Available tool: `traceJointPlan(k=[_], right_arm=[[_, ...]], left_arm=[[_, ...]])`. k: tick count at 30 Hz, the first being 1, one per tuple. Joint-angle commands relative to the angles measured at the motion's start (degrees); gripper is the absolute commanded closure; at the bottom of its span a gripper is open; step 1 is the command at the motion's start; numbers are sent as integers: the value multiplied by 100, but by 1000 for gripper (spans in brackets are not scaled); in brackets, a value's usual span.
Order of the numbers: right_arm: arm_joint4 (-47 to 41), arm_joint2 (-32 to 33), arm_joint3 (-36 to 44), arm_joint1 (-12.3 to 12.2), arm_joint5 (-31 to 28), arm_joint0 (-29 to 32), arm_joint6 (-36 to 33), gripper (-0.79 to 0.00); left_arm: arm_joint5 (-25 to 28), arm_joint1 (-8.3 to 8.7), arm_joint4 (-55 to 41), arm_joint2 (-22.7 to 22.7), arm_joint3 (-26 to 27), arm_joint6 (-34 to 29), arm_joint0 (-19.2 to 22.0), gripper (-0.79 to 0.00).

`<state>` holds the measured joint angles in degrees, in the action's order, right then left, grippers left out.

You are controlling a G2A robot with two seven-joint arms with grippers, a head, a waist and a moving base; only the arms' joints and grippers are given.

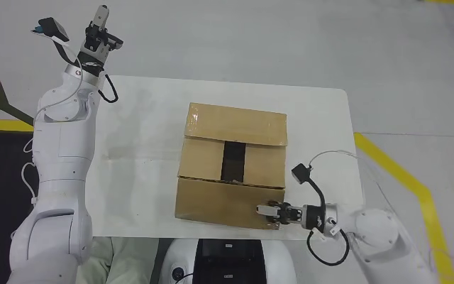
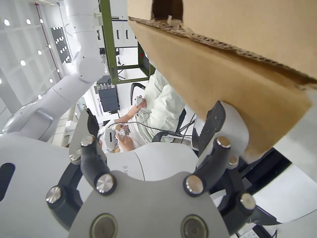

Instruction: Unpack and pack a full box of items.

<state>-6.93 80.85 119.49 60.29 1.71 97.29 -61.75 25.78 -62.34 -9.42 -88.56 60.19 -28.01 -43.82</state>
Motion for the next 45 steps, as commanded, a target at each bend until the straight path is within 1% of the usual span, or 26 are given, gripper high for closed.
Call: traceJointPlan(k=[1, 5, 9, 18, 25, 45], right_arm=[[-148, 145, 145, -6, -13, 71, 181, -785], [-472, 372, 275, -10, -111, 139, 518, -785], [-171, 629, 251, -13, -148, 68, 1200, -785], [-494, 1114, -234, -27, -33, -172, 1659, -785], [-605, 1114, -497, -24, -16, -373, 1835, -785], [-605, 1114, -497, -24, -16, -373, 1835, -785]], left_arm=[[0, 0, 0, 0, 0, 0, 0, -785], [0, 0, 0, 0, 0, 0, 0, -785], [0, 0, 0, 0, 0, 0, 0, -785], [0, 0, 0, 0, 0, 0, 0, -785], [0, 0, 0, 0, 0, 0, 0, -785], [0, 0, 0, 0, 0, 0, 0, -785]])
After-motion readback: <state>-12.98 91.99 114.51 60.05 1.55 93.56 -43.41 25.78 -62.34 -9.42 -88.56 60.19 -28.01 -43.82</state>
